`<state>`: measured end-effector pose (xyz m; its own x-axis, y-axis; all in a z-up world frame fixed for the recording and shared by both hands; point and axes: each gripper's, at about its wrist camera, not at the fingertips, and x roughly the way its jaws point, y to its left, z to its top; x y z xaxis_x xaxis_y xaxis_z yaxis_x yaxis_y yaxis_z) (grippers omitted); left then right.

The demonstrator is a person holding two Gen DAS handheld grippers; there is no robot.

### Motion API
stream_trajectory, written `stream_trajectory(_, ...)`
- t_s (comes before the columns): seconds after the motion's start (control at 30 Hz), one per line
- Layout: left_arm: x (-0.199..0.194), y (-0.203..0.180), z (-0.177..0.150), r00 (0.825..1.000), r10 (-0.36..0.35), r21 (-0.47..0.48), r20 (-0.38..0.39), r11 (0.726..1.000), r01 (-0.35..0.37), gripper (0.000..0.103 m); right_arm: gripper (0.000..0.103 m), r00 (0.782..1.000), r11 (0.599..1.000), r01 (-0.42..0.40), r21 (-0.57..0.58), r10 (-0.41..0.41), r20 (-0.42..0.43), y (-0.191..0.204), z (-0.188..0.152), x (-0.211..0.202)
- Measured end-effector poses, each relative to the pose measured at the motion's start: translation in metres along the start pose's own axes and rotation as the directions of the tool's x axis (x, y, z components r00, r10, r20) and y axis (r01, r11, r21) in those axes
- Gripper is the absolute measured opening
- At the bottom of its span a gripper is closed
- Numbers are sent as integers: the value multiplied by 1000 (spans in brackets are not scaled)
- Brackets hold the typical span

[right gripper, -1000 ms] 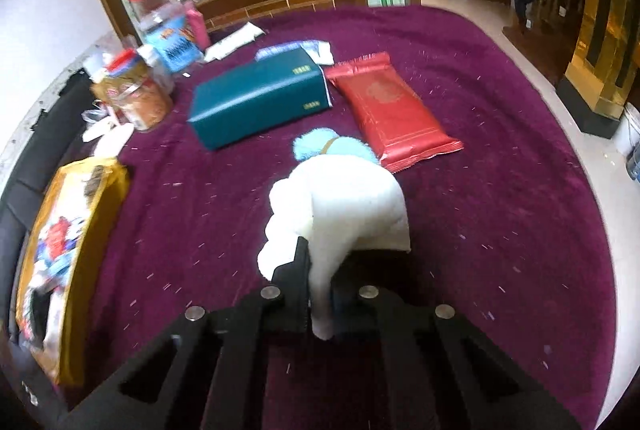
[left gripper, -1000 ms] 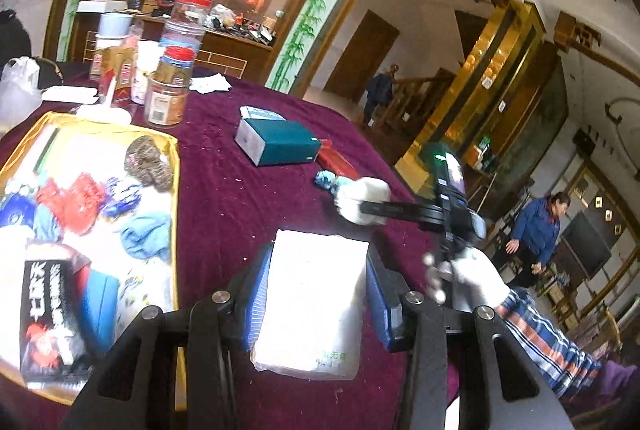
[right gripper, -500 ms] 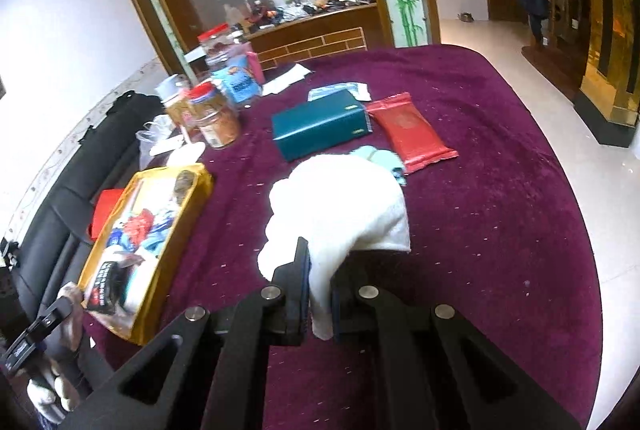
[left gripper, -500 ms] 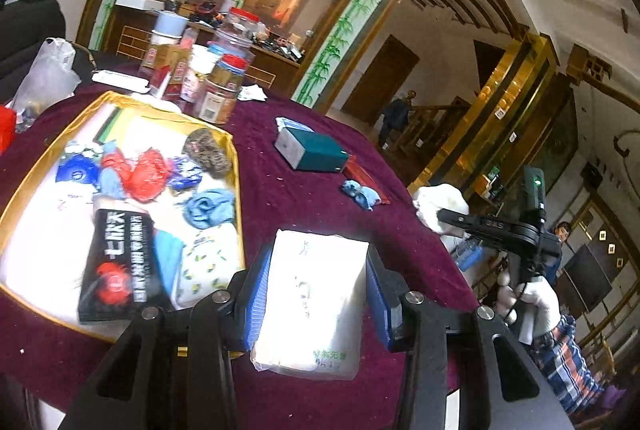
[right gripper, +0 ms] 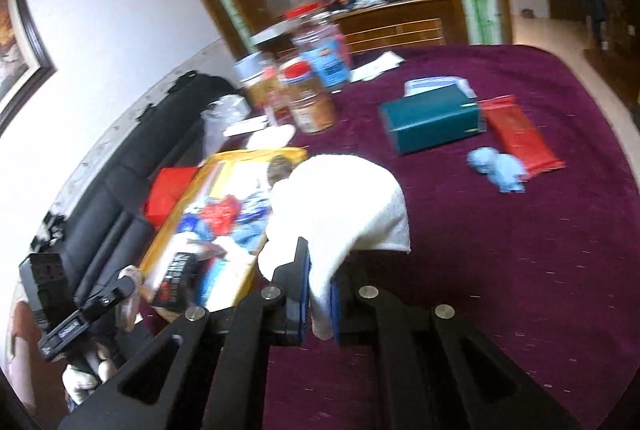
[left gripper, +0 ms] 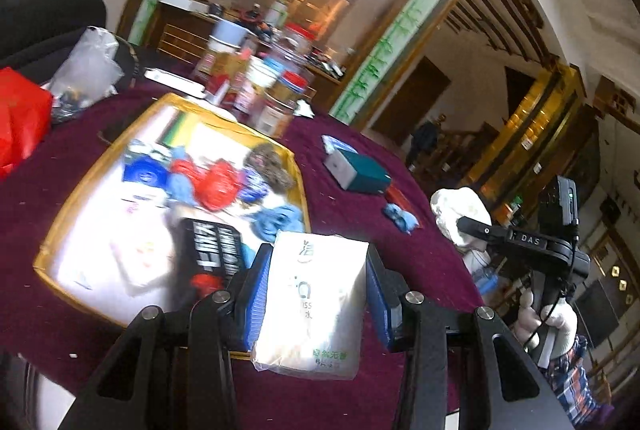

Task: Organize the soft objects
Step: 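Carry the white tissue pack and white cloth to the tray with both grippers, then open both grippers to release the white pack and cloth into the tray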

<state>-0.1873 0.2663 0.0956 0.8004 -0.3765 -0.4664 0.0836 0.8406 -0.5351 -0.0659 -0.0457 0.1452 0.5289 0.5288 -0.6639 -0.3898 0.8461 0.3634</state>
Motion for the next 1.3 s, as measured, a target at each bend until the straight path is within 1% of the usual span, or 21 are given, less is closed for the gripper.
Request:
stream_trajectory(0.13, -5, 15, 0, 999, 41, -22, 15, 999, -41, 45, 8, 995, 996, -84, -30, 83, -49, 27, 2, 24)
stream_trajectory(0.2, -1, 24, 0, 999, 53, -45, 7, 998, -52, 45, 8, 990, 992, -116, -47, 112, -89, 41, 3, 41)
stream_trajectory(0.3, 7, 34, 1, 997, 76, -64, -13, 995, -77, 45, 8, 983, 988, -141, -65, 132, -128, 57, 4, 62)
stream_trajectory(0.4, 13, 38, 7, 991, 132, -49, -23, 990, -133, 46, 8, 975, 983, -163, -86, 147, -167, 74, 5, 84)
stream_trajectory(0.47, 17, 42, 10, 986, 164, -38, -42, 986, -165, 47, 8, 970, 981, -170, -97, 149, -190, 81, 5, 96)
stream_trajectory(0.53, 25, 47, 12, 968, 245, -23, -61, 969, -247, 48, 8, 964, 977, -178, -114, 150, -220, 91, 3, 111)
stream_trajectory(0.57, 28, 50, 12, 957, 283, -17, -67, 958, -285, 50, 8, 960, 976, -181, -123, 148, -237, 96, 1, 119)
stream_trajectory(0.63, 39, 56, 11, 924, 369, 19, -102, 929, -369, 55, 8, 955, 973, -178, -144, 136, -264, 103, -1, 132)
stream_trajectory(0.67, 41, 58, 10, 918, 381, 20, -110, 924, -381, 59, 8, 952, 973, -174, -153, 126, -280, 107, -2, 139)
stream_trajectory(0.7, 41, 62, 9, 921, 375, 10, -111, 927, -376, 63, 8, 947, 972, -170, -164, 115, -298, 111, -4, 150)
stream_trajectory(0.77, 38, 67, 7, 928, 359, -5, -103, 932, -362, 63, 8, 943, 971, -157, -182, 93, -318, 116, -7, 163)
stream_trajectory(0.83, 29, 70, 6, 933, 353, -22, -75, 934, -356, 63, 8, 938, 970, -138, -198, 64, -341, 121, -10, 179)
stream_trajectory(0.9, 18, 74, 6, 938, 344, -50, -47, 937, -346, 66, 8, 932, 971, -119, -206, 38, -360, 123, -12, 192)
stream_trajectory(1.03, -3, 79, 5, 935, 355, -83, 9, 932, -353, 71, 8, 923, 975, -71, -210, -15, -383, 123, -13, 214)
stream_trajectory(1.1, -7, 79, 6, 934, 357, -87, 19, 931, -354, 71, 8, 923, 973, -47, -226, -44, -383, 125, -12, 223)
stream_trajectory(1.17, -8, 79, 5, 936, 353, -91, 18, 932, -350, 72, 9, 918, 967, -41, -251, -63, -392, 128, -13, 229)
stream_trajectory(1.23, -9, 78, 5, 942, 336, -96, 16, 938, -333, 71, 16, 921, 964, -27, -265, -79, -382, 130, -14, 226)
stream_trajectory(1.27, -10, 77, 4, 945, 327, -94, 19, 941, -324, 72, 26, 924, 965, -27, -260, -75, -374, 130, -14, 220)
stream_trajectory(1.3, -11, 75, 4, 948, 318, -89, 27, 945, -314, 74, 38, 931, 967, -37, -253, -59, -361, 130, -13, 211)
